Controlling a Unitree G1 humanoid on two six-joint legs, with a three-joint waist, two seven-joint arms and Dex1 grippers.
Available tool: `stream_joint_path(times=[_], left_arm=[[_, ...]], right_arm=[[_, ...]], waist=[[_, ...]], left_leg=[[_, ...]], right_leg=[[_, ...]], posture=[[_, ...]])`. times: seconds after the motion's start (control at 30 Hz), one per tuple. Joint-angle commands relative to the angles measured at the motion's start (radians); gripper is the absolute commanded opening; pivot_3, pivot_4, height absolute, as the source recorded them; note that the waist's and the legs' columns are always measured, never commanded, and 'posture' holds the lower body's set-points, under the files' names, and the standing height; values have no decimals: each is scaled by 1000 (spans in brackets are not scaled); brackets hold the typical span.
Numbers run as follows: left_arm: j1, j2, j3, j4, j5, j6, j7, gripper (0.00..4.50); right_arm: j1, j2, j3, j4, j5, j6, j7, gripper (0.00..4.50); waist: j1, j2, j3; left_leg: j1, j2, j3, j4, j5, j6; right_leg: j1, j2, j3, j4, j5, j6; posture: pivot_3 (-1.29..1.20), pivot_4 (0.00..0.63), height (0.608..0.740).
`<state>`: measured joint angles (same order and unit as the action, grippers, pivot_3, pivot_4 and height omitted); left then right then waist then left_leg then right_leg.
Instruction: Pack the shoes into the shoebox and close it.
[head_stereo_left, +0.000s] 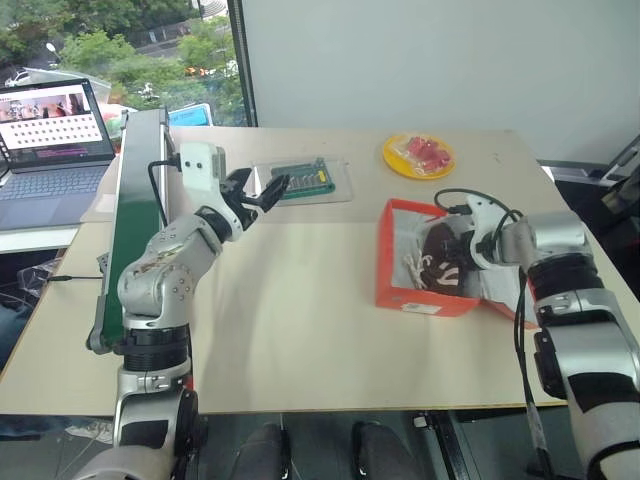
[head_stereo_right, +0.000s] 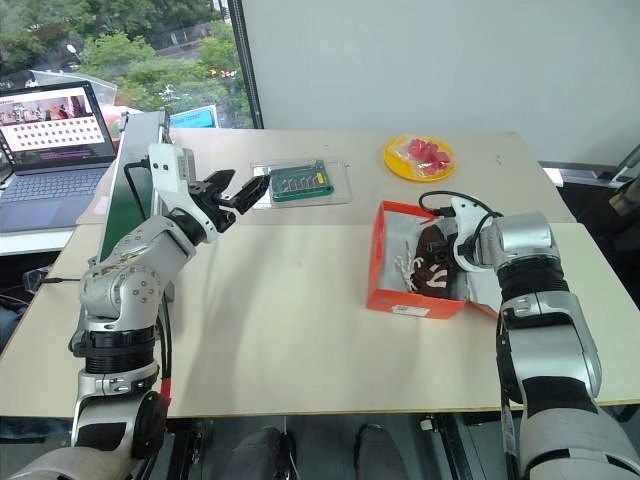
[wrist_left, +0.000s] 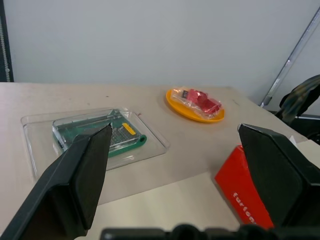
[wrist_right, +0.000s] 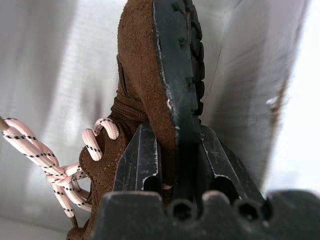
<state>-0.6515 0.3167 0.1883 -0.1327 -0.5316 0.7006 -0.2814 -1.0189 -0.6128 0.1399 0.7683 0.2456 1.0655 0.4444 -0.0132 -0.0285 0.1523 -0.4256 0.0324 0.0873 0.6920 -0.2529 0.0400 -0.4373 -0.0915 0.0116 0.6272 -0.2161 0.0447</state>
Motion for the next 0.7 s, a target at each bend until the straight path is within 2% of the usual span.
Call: stream_joint_path(times=[0.03, 0.3, 0.47, 0.6, 0.7], left_arm=[[4, 6, 23, -53, -10, -2, 11, 4309], [15, 17, 30, -67, -15, 9, 18, 4309], [17, 34, 29, -66, 1, 10, 20, 4309], [47, 68, 26, -72, 81, 13, 85, 4309], [87, 90, 19, -82, 137, 13, 123, 4309]], right_arm=[[-40, 11, -12, 23, -38, -26, 18, 1688], [-89, 40, -52, -84, -58, 2, -8, 4403], [-174, 71, -169, -229, -28, 85, -107, 4465], [-127, 99, -207, -464, 16, -37, -56, 4465], [-75, 147, -225, -563, 84, -93, 26, 4465]], waist=[[0, 0, 0], [1, 0, 0], [-1, 0, 0], [-2, 0, 0], [-2, 0, 0]], left_leg=[[0, 0, 0, 0, 0, 0], [0, 0, 0, 0, 1, -2], [0, 0, 0, 0, 1, -2], [0, 1, -1, 0, 0, -1], [1, 1, -1, 0, 0, 0]], right_leg=[[0, 0, 0, 0, 0, 0], [0, 0, 0, 0, 0, 0], [0, 0, 0, 1, 0, 0], [-1, 0, 0, 1, 0, 0], [0, 0, 0, 2, 0, 0]], posture=[[0, 150, 740], [0, 150, 740], [0, 150, 740], [0, 150, 740], [0, 150, 740]])
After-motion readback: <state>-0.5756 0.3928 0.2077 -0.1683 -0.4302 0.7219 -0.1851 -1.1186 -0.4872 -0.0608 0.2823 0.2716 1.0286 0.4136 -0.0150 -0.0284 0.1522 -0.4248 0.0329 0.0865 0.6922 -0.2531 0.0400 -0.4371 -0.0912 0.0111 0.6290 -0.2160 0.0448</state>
